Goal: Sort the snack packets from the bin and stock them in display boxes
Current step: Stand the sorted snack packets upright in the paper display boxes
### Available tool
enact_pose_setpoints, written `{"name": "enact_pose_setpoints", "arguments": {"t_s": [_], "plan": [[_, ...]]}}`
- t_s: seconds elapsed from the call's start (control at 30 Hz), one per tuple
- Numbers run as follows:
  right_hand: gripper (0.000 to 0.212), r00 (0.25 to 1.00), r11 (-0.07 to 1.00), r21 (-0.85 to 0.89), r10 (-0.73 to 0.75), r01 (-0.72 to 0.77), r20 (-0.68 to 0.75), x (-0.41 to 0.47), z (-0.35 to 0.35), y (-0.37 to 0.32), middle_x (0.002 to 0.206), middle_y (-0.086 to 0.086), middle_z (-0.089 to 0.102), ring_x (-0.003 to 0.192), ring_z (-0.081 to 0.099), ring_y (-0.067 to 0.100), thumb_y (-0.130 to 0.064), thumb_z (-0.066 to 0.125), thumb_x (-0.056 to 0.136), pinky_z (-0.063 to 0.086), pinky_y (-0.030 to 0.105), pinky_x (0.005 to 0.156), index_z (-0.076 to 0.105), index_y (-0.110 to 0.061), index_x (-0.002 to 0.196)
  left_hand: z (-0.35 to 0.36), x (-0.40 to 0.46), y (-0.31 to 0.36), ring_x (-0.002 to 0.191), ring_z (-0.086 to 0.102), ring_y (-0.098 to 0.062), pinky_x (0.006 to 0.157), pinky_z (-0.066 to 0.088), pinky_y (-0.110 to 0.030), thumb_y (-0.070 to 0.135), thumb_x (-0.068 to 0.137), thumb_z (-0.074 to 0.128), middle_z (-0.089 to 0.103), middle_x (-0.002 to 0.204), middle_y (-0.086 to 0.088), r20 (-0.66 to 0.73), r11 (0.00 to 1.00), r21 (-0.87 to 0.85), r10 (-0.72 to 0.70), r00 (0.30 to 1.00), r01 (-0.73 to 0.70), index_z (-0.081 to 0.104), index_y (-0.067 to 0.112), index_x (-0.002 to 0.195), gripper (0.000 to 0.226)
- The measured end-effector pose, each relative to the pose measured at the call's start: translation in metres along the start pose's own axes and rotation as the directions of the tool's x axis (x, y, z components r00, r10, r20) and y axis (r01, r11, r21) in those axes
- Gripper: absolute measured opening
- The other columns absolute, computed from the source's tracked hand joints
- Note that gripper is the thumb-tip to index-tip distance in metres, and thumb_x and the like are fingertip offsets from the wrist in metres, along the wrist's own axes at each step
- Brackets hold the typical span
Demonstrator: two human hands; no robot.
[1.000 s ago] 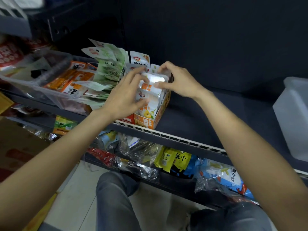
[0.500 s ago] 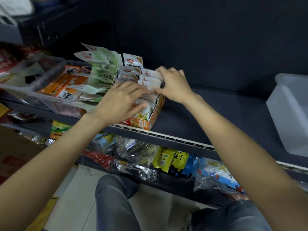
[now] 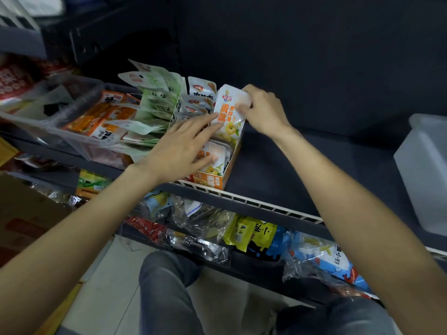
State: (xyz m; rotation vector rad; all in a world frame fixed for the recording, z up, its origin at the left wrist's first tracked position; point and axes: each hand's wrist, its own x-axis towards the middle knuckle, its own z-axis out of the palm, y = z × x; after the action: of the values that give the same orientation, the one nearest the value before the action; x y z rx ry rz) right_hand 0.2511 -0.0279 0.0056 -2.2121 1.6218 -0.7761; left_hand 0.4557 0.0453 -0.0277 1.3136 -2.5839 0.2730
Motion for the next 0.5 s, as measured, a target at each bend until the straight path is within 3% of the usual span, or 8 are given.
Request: {"name": "enact_pose_setpoints", "arguments": {"t_s": [0.07, 0.13, 0.2, 0.3, 0.37, 0.5], "plan": [[0.048, 0.995, 0.998, -0.021, -0.055, 0.057, 0.086, -0.001, 0.005, 0.004, 0.129, 0.004, 0.056, 0.12, 0.051, 0.024, -0.028, 0.061, 0.088, 0.038, 0.042, 0.102, 0.046, -0.019, 0.133, -0.003, 0.0, 0.002, 0.135, 0.033, -0.025, 0.107, 0.032, -0.047, 0.056, 0.089, 0.039, 0.032, 0.151, -0.005, -0.044, 0.998, -0.064, 0.011, 0.999, -0.014, 0.036, 0.018, 0.144, 0.067], [0.061, 0.995, 0.997, 0.033, -0.077, 0.075, 0.068, -0.003, 0.008, 0.009, 0.14, 0.002, 0.046, 0.129, 0.041, 0.024, -0.033, 0.066, 0.085, 0.031, 0.044, 0.109, 0.042, -0.023, 0.14, -0.01, 0.001, 0.004, 0.126, 0.044, -0.023, 0.103, 0.038, -0.043, 0.056, 0.089, 0.046, 0.047, 0.139, -0.004, -0.137, 0.985, -0.172, 0.003, 0.991, -0.027, 0.051, 0.017, 0.133, 0.059], [0.054, 0.994, 0.994, 0.047, -0.096, 0.098, -0.043, -0.005, 0.008, 0.015, 0.139, 0.001, 0.045, 0.128, 0.041, 0.023, -0.032, 0.068, 0.084, 0.029, 0.041, 0.109, 0.049, -0.025, 0.134, -0.019, 0.004, 0.004, 0.114, 0.052, -0.017, 0.096, 0.04, -0.033, 0.052, 0.091, 0.046, 0.059, 0.121, -0.001, -0.21, 0.962, -0.273, -0.039, 0.977, -0.02, 0.063, 0.016, 0.116, 0.047], [0.038, 0.986, 0.992, -0.021, -0.128, 0.126, -0.109, -0.013, 0.01, 0.021, 0.134, -0.001, 0.048, 0.123, 0.042, 0.022, -0.03, 0.068, 0.085, 0.03, 0.035, 0.101, 0.059, -0.025, 0.121, -0.031, 0.011, -0.004, 0.092, 0.056, -0.005, 0.083, 0.037, -0.008, 0.037, 0.094, 0.051, 0.065, 0.101, 0.004, -0.19, 0.907, -0.419, -0.123, 0.974, 0.033, 0.068, 0.015, 0.104, 0.03], [0.03, 0.976, 0.988, -0.079, -0.141, 0.129, -0.168, -0.016, 0.014, 0.022, 0.125, -0.001, 0.053, 0.116, 0.044, 0.021, -0.029, 0.068, 0.084, 0.03, 0.032, 0.095, 0.062, -0.023, 0.113, -0.038, 0.019, -0.015, 0.081, 0.057, 0.002, 0.078, 0.039, -0.004, 0.028, 0.088, 0.063, 0.065, 0.092, 0.011, -0.114, 0.897, -0.439, -0.119, 0.986, 0.058, 0.07, 0.021, 0.099, 0.015], [0.021, 0.951, 0.979, -0.175, -0.151, 0.106, -0.268, -0.008, 0.018, 0.019, 0.088, -0.005, 0.053, 0.09, 0.05, 0.018, -0.023, 0.069, 0.081, 0.034, 0.031, 0.083, 0.056, -0.016, 0.095, -0.055, 0.037, -0.03, 0.093, 0.056, 0.008, 0.083, 0.041, -0.013, 0.042, 0.068, 0.073, 0.062, 0.097, 0.02, 0.248, 0.869, -0.483, 0.017, 0.969, 0.108, 0.068, 0.033, 0.094, 0.027]]}}
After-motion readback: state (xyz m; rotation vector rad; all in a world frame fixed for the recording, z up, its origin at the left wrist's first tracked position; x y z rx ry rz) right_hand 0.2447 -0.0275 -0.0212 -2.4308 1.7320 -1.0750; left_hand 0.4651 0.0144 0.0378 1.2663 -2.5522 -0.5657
